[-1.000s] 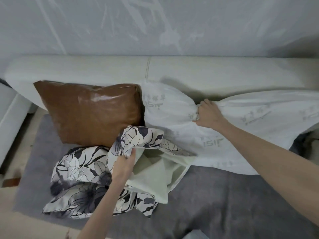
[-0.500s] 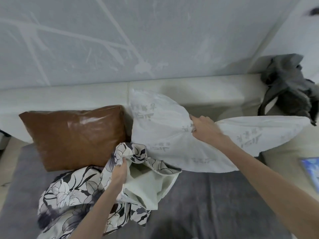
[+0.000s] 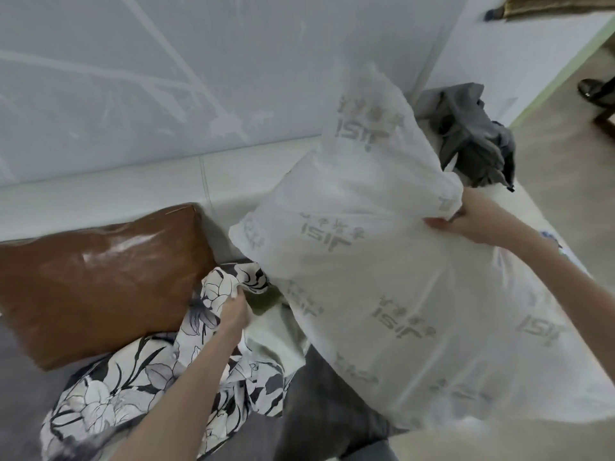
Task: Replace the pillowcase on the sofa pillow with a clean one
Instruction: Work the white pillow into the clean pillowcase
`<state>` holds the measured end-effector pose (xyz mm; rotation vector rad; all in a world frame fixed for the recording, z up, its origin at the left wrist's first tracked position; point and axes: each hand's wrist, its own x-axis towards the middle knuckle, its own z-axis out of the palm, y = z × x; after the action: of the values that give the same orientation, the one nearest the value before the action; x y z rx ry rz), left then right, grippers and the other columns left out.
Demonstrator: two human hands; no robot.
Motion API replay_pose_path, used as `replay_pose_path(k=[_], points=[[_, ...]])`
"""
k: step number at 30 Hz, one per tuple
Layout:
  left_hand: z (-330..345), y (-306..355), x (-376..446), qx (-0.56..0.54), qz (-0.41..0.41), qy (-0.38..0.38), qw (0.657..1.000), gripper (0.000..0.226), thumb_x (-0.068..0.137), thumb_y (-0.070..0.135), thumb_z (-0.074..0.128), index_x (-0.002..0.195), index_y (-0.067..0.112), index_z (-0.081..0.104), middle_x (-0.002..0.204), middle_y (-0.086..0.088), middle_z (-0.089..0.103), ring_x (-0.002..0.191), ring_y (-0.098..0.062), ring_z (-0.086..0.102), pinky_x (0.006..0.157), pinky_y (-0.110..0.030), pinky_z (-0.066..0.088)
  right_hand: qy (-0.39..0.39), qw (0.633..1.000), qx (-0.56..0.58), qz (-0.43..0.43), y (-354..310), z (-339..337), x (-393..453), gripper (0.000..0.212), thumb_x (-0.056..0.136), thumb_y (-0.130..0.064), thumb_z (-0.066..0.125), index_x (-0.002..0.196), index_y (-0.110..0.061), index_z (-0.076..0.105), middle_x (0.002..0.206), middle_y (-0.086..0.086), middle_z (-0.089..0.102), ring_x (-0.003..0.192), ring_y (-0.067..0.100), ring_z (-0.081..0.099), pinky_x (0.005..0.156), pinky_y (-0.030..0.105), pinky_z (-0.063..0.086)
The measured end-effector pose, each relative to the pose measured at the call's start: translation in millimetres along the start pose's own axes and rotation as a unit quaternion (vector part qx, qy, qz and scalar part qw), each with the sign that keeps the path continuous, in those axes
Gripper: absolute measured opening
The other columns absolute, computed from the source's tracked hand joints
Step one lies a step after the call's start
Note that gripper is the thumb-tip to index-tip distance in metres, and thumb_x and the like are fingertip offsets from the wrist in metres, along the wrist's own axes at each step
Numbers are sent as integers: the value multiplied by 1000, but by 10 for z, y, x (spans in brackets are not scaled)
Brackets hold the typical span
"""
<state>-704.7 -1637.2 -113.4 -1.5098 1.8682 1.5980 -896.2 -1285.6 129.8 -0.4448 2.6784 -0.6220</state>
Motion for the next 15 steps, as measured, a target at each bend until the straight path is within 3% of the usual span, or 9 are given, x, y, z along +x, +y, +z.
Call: replay_pose_path(k=[2,4,7,10,13,15], points=[[58,-41,58,17,6,5,1000,53,99,43,33,128,3,53,130,-23,55,118,-38,54,87,-36,45,-25,998,34,54,328,106,89,35,84,-19,69,116,-10,62,108,20,67,96,39,63,87,51,52],[149,-104,124,72,0,10,997,51,100,39,30,132,5,49,133,-24,51,120,-40,50,97,-41,41,-60,993,41,97,665,381,163,45,84,-14,69,127,-10,56,123,16,62,108,33,59,95,42,45],[328,-291,242,114,-1,1,993,46,99,36,36,132,4,46,127,-22,55,113,-39,56,95,-44,45,-105,982,1,156,1201,1064,293,53,88,-15,64,137,-6,46,138,16,51,121,28,51,105,39,39],[541,-580,333,137,15,-26,990,41,99,26,42,135,9,46,133,-16,54,120,-35,53,98,-39,44,-142,956,-114,230,1682,1740,465,38,97,-22,49,128,1,52,128,18,58,119,32,53,99,38,42],[808,-828,477,203,29,-7,979,45,96,31,43,139,20,39,126,-16,58,115,-36,55,93,-40,45,-115,955,-131,241,1931,2193,664,30,90,-5,48,117,5,56,119,24,58,113,38,54,91,40,46],[989,-926,589,272,51,11,961,48,94,30,44,141,21,33,119,-17,60,108,-39,57,87,-43,46,-51,968,-135,205,1936,2432,867,52,78,2,57,129,-1,46,129,24,47,121,39,43,96,44,42]])
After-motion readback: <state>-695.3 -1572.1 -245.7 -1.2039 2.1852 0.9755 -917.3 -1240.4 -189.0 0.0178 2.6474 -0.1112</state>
